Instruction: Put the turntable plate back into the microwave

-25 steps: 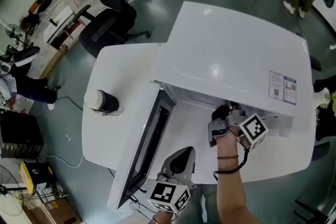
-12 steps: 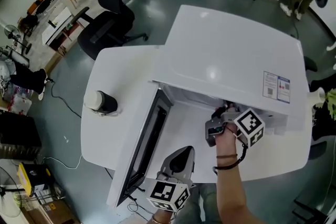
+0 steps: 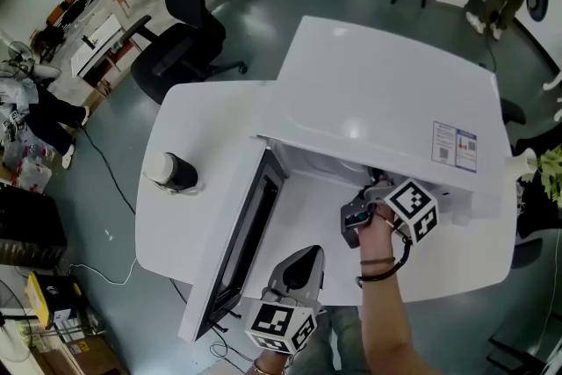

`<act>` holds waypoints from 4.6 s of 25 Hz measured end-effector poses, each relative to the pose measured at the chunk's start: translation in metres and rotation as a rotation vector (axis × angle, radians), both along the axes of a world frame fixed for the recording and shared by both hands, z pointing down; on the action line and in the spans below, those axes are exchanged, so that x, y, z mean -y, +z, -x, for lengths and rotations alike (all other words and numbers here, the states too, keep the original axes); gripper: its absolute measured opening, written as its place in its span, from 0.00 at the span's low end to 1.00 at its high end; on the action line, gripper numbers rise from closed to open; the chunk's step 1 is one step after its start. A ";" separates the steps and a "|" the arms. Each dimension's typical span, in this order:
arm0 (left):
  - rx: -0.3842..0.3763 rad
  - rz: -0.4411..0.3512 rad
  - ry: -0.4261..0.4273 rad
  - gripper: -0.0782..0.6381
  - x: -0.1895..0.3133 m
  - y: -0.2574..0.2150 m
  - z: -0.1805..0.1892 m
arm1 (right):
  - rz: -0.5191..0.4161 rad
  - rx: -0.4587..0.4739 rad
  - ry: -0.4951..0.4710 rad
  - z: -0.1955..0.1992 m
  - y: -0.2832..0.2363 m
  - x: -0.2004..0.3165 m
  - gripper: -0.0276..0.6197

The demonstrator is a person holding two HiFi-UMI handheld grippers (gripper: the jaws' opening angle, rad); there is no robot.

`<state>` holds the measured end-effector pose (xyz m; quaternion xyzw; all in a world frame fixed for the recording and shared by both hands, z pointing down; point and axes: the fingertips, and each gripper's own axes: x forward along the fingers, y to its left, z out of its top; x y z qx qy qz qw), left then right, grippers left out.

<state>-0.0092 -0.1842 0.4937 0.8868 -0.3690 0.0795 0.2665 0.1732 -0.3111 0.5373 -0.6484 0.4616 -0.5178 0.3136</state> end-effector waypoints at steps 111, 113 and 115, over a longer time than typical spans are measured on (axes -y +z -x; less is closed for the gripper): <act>0.066 -0.291 -0.091 0.11 0.015 -0.160 -0.021 | -0.166 -0.891 -0.367 -0.002 -0.219 -0.188 0.06; 0.071 -0.286 -0.086 0.11 0.015 -0.157 -0.023 | -0.166 -0.878 -0.354 -0.004 -0.217 -0.191 0.06; 0.075 -0.283 -0.081 0.11 0.013 -0.155 -0.025 | -0.163 -0.873 -0.345 -0.005 -0.216 -0.194 0.06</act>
